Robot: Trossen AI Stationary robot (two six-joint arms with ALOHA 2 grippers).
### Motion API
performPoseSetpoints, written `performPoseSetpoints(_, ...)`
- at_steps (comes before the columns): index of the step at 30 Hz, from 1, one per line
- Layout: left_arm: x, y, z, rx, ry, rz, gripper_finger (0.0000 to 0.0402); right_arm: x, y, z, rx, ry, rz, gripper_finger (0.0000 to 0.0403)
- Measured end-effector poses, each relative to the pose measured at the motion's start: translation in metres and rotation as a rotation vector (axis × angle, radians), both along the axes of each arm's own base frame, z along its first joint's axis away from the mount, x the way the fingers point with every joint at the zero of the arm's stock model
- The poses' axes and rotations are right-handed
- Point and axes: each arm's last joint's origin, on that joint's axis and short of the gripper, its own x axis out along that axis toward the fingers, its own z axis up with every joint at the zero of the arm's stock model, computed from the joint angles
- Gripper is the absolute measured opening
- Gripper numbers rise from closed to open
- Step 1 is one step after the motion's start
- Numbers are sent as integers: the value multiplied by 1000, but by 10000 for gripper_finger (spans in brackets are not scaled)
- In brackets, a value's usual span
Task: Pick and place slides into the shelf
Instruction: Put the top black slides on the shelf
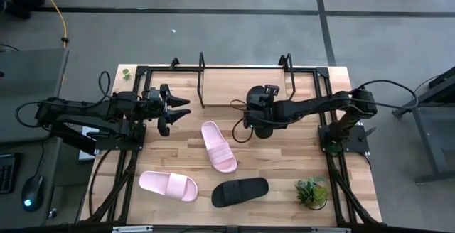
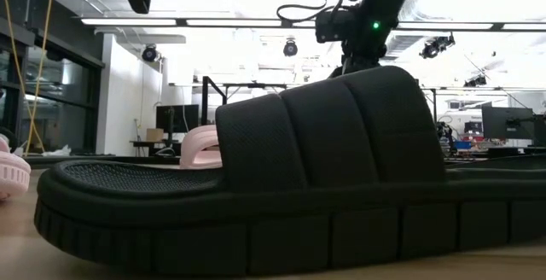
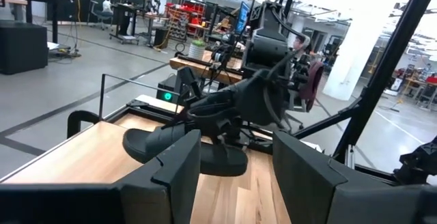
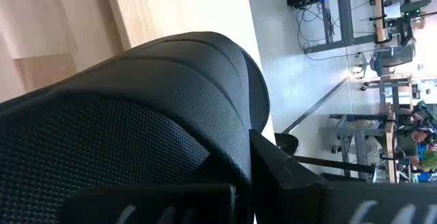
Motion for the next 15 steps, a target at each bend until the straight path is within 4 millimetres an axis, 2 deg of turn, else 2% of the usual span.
performPoseSetpoints(15,0,0,0,0,0,0,168,7,-37,2,43,-16,4,0)
